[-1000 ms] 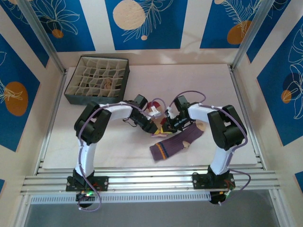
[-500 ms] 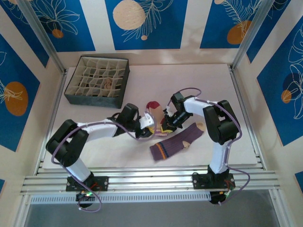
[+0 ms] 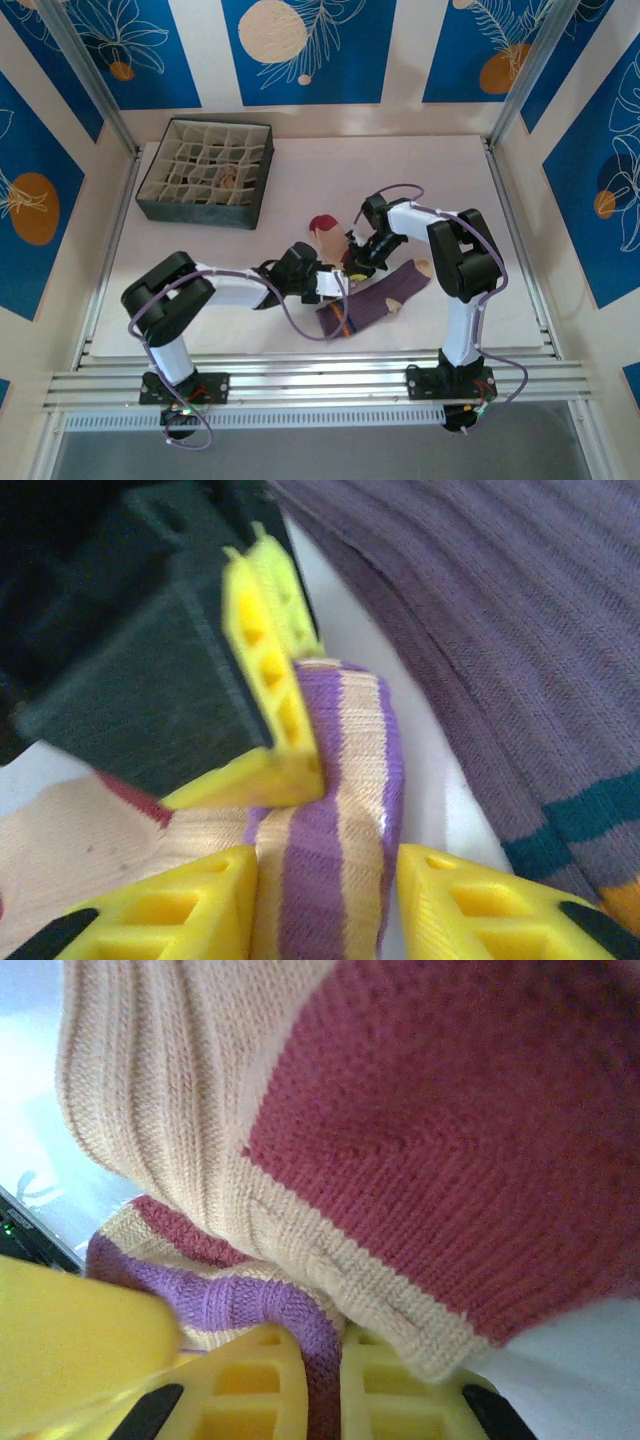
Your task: Roll the socks
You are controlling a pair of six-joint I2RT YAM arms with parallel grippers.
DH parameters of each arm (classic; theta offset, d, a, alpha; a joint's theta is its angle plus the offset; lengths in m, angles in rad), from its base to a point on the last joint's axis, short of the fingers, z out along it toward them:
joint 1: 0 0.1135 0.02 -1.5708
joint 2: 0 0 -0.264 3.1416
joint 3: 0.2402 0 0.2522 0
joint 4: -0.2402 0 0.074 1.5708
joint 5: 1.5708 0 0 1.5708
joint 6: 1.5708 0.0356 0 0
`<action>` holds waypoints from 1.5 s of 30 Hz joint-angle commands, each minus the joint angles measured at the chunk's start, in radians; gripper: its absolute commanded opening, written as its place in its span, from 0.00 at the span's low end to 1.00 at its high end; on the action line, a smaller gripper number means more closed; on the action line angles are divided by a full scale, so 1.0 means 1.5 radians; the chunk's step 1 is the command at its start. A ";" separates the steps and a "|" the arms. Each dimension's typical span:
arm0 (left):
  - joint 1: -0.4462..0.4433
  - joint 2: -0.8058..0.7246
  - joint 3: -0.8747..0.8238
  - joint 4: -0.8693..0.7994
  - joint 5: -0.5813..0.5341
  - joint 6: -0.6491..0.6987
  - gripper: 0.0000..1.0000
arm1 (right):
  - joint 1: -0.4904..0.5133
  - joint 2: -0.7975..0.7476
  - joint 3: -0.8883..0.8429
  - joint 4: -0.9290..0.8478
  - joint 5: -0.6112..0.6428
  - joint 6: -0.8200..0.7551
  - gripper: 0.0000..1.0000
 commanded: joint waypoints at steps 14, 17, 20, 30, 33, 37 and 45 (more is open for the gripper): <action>-0.013 0.085 0.109 -0.171 -0.034 0.005 0.03 | 0.014 0.021 0.029 -0.060 0.026 -0.049 0.24; -0.009 0.079 0.130 -0.225 0.017 -0.023 0.00 | 0.011 -0.003 0.017 -0.039 0.014 -0.052 0.41; 0.000 0.083 0.165 -0.293 0.074 -0.055 0.00 | -0.001 -0.043 -0.009 -0.001 0.000 -0.039 0.47; 0.071 0.124 0.270 -0.452 0.273 -0.178 0.00 | -0.033 -0.155 -0.105 0.123 -0.016 0.009 0.50; 0.090 0.140 0.293 -0.484 0.318 -0.200 0.00 | -0.033 -0.162 -0.124 0.150 -0.041 0.010 0.50; 0.111 0.173 0.336 -0.538 0.365 -0.224 0.00 | -0.033 -0.147 -0.136 0.174 -0.077 0.012 0.50; 0.141 0.232 0.385 -0.577 0.384 -0.300 0.00 | -0.025 -0.132 -0.160 0.207 -0.101 0.022 0.50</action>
